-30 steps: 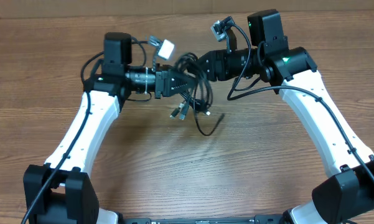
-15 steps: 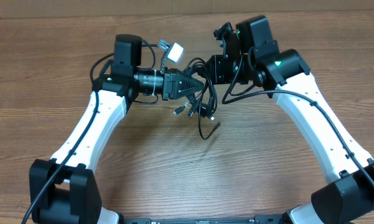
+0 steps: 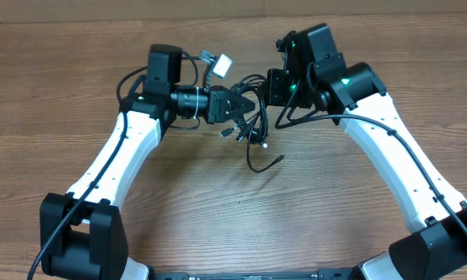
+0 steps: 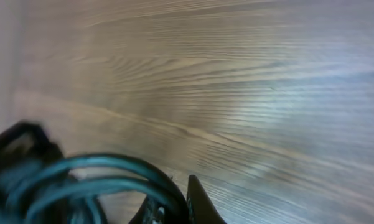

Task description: Untangle cables

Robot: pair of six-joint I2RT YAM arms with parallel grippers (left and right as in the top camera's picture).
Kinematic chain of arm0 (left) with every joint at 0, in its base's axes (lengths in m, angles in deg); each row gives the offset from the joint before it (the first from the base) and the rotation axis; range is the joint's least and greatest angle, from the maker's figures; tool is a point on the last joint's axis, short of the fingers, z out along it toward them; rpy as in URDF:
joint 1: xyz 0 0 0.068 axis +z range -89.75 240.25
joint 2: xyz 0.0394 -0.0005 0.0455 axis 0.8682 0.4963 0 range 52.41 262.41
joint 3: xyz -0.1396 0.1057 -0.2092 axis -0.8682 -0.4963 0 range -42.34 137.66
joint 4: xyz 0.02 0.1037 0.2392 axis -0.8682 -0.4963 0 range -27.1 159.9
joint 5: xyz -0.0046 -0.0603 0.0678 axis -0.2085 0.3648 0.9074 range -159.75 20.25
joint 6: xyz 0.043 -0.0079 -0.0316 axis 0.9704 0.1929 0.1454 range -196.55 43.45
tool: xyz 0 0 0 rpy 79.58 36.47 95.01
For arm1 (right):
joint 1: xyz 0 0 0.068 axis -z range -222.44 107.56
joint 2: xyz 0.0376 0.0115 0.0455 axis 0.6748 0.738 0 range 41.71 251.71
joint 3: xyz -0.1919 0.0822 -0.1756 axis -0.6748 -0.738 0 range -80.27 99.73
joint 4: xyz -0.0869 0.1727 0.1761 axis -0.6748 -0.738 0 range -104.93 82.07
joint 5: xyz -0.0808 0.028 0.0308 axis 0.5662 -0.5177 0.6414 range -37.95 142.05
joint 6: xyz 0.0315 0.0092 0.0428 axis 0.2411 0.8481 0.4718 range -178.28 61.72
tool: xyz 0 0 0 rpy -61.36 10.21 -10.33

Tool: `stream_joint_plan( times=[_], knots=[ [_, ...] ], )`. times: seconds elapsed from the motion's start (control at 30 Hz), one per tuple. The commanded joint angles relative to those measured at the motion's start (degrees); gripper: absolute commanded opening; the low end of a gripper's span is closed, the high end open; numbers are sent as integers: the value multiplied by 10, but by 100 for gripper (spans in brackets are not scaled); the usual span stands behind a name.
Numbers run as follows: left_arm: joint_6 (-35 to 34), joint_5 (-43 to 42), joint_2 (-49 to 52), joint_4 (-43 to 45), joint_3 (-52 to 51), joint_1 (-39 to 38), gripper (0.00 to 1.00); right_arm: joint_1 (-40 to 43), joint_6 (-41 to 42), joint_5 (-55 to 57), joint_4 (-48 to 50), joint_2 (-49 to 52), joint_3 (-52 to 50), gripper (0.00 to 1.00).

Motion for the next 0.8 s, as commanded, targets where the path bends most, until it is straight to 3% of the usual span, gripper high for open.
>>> stream_joint_plan(
  times=[0.0, 0.13, 0.23, 0.4, 0.6, 0.77],
  knots=[
    [7, 37, -55, 1, 17, 43, 5, 57, -56, -49, -2, 9, -3, 4],
    [7, 94, -85, 0, 19, 42, 12, 57, -46, -142, 10, 7, -3, 4],
    [7, 114, -101, 0, 19, 42, 14, 57, -17, -143, 12, 7, -3, 4],
    [7, 151, -127, -9, 19, 42, 4, 57, 63, -23, 7, 7, -3, 4],
    [19, 151, -131, -67, 19, 42, 4, 57, 158, 153, 16, 8, -3, 4],
    [46, 151, -131, -100, 19, 42, 4, 50, 184, 164, 36, 9, -3, 4]
  ],
)
